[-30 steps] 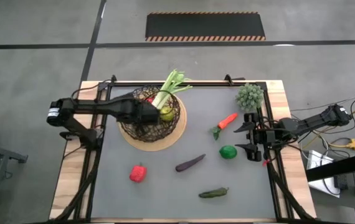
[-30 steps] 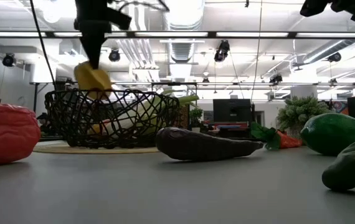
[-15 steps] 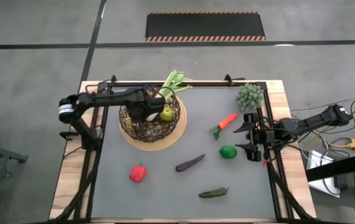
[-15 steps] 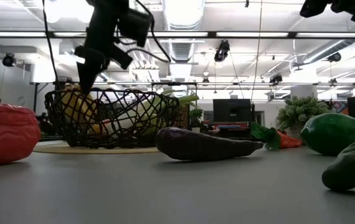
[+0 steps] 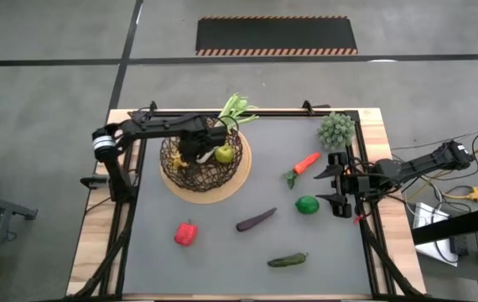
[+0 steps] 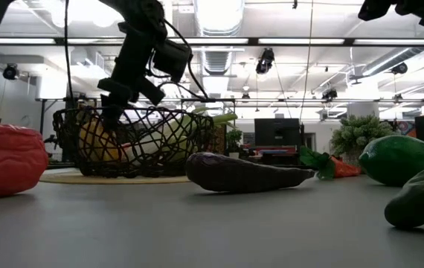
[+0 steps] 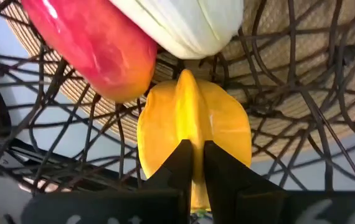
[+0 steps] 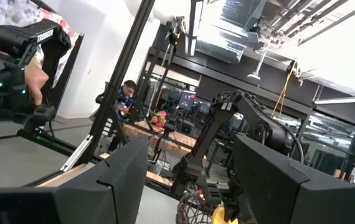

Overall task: Build produce basket
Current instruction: Put the yellow starfruit into the black wire basket, then put the violet eggplant into the black wire basket

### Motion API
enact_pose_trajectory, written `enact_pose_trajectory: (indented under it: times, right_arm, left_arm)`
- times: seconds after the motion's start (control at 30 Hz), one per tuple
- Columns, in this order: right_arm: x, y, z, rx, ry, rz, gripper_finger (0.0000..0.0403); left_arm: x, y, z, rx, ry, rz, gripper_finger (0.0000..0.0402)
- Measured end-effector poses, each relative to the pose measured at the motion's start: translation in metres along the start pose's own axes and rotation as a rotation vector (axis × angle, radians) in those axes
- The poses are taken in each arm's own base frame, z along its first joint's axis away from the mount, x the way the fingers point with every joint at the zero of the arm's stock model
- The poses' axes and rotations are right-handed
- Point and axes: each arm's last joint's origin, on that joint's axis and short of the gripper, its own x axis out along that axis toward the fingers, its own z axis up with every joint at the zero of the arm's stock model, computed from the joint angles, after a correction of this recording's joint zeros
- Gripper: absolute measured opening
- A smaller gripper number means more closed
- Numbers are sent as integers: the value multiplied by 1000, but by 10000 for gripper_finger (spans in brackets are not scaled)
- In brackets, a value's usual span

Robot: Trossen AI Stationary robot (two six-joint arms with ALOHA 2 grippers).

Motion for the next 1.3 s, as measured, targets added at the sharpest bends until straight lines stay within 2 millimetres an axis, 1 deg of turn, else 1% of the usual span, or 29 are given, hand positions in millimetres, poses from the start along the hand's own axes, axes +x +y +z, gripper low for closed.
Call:
enact_pose_trajectory:
  times: [0.1, 0.4, 0.6, 0.87, 1.0, 1.17, 1.3]
  right_arm:
    - [0, 0, 0, 0, 1, 0, 221]
    - [0, 0, 0, 0, 3, 1, 221]
    - [0, 0, 0, 0, 3, 1, 221]
    - [0, 0, 0, 0, 3, 1, 221]
    - [0, 0, 0, 1, 3, 2, 221]
    - [0, 0, 0, 1, 4, 1, 221]
    - [0, 0, 0, 1, 4, -1, 221]
  left_arm:
    - [2, 0, 2, 21, 6, 10, 19]
    - [1, 0, 2, 37, -5, 12, 74]
    - [-3, 1, 3, 41, -17, 13, 86]
    - [-17, 4, 0, 32, -35, 15, 87]
    - [-27, 4, -5, 26, -57, 17, 87]
    - [-48, 1, -12, -41, -142, 18, 87]
    - [-67, -13, -20, -89, -247, 13, 87]
